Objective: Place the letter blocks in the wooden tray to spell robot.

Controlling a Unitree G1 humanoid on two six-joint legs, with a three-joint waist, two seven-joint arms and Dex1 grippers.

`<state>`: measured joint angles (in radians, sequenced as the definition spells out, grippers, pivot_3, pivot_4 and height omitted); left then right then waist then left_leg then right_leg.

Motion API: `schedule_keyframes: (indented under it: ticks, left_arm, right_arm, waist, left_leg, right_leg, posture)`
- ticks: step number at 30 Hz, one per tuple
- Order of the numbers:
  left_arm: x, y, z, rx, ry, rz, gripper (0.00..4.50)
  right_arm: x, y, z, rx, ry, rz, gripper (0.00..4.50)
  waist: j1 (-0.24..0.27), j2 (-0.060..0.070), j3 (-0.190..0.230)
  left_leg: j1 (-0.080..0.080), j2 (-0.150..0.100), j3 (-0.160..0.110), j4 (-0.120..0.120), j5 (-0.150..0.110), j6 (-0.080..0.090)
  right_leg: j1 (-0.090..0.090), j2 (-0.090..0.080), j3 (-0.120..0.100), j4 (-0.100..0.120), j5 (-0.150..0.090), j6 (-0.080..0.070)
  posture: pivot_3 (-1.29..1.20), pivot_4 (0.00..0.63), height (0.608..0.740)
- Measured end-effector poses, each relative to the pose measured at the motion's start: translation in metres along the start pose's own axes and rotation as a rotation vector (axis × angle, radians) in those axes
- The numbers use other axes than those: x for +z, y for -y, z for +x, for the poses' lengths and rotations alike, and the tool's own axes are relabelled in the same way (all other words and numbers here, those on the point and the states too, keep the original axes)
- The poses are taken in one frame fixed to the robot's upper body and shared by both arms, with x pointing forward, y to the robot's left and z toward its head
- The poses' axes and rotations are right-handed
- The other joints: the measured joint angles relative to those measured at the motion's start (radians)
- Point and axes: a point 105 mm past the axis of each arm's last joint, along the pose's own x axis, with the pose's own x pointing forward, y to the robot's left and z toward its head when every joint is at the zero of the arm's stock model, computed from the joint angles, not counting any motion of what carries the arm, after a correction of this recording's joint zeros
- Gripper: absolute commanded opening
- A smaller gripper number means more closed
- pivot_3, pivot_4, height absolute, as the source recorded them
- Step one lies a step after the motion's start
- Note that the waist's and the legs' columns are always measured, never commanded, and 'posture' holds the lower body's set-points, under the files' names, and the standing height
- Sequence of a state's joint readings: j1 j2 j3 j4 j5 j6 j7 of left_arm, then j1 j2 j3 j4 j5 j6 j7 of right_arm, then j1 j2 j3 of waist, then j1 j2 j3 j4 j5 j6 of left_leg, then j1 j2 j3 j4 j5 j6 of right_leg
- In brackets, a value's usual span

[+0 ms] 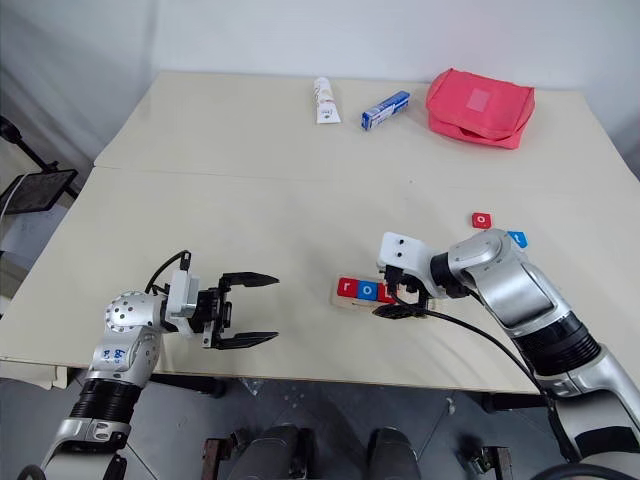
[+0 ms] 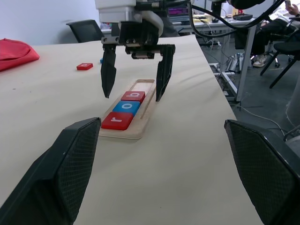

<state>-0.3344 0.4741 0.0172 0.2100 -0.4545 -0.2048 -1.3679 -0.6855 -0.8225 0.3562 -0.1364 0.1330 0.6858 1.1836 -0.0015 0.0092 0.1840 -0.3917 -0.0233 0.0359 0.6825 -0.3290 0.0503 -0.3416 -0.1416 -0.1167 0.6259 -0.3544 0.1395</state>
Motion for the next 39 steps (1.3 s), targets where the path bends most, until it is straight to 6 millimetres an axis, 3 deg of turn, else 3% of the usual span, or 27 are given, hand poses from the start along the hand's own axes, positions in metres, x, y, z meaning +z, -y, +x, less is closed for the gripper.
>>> schedule_keyframes:
  ticks: [4, 7, 12, 18, 26, 32, 39]
  left_arm:
    - [-0.001, 0.001, 0.002, -0.005, 0.004, -0.001, 4.5]
    - [-0.001, 0.002, 0.003, -0.009, 0.006, -0.002, 4.5]
    - [-0.002, 0.002, 0.004, -0.019, 0.007, -0.002, 4.5]
    - [-0.008, -0.002, 0.006, -0.02, 0.014, -0.025, 4.5]
    - [-0.01, -0.011, 0.009, -0.041, 0.02, -0.028, 4.5]
    - [-0.011, -0.014, 0.008, -0.055, 0.019, -0.027, 4.5]
    - [-0.013, -0.013, 0.007, -0.068, 0.017, -0.032, 4.5]
  right_arm:
    - [0.007, -0.005, -0.021, -0.014, 0.062, 0.007, 4.48]
    - [0.0, -0.01, -0.034, -0.02, 0.087, 0.055, 4.48]
    - [-0.033, -0.004, -0.062, -0.156, 0.108, 0.188, 4.48]
    - [-0.079, 0.012, -0.1, -0.435, 0.172, 0.37, 4.48]
    - [-0.125, 0.011, -0.125, -0.716, 0.279, 0.496, 4.48]
    - [-0.133, 0.018, -0.137, -0.851, 0.316, 0.49, 4.48]
    - [-0.134, 0.02, -0.139, -0.883, 0.319, 0.492, 4.48]
  waist:
    - [0.003, 0.0, 0.0]
    - [0.003, 0.0, 0.0]
    - [0.006, -0.001, 0.0]
    - [0.007, -0.001, 0.0]
    - [0.016, -0.001, 0.0]
    - [0.016, -0.001, 0.0]
    - [0.016, -0.001, 0.0]
  left_leg:
    - [0.0, 0.0, -0.001, 0.0, 0.0, 0.0]
    - [0.0, 0.0, -0.001, 0.0, 0.0, 0.0]
    - [0.0, 0.0, 0.0, 0.0, 0.0, 0.0]
    - [0.0, 0.0, 0.001, 0.0, 0.0, 0.0]
    - [0.001, 0.0, 0.003, -0.001, 0.0, 0.0]
    - [0.001, 0.0, 0.003, 0.0, 0.0, 0.0]
    - [0.001, 0.0, 0.003, 0.0, 0.0, 0.0]
  right_leg:
    - [0.001, 0.0, 0.0, 0.0, 0.0, 0.0]
    - [0.001, 0.0, 0.0, 0.0, 0.0, 0.0]
    - [0.001, 0.0, 0.0, -0.001, 0.0, 0.0]
    - [0.001, 0.0, -0.001, -0.001, 0.0, 0.0]
    - [0.001, 0.0, -0.001, -0.001, 0.0, 0.0]
    - [0.001, 0.0, 0.0, 0.0, 0.0, 0.0]
    - [0.001, 0.0, 0.0, 0.0, 0.0, 0.0]
  posture:
    - [0.0, 0.15, 0.74]
    - [0.0, 0.15, 0.74]
    - [0.0, 0.15, 0.74]
    - [0.0, 0.15, 0.74]
    - [0.0, 0.15, 0.74]
    - [0.0, 0.15, 0.74]
    - [0.0, 0.15, 0.74]
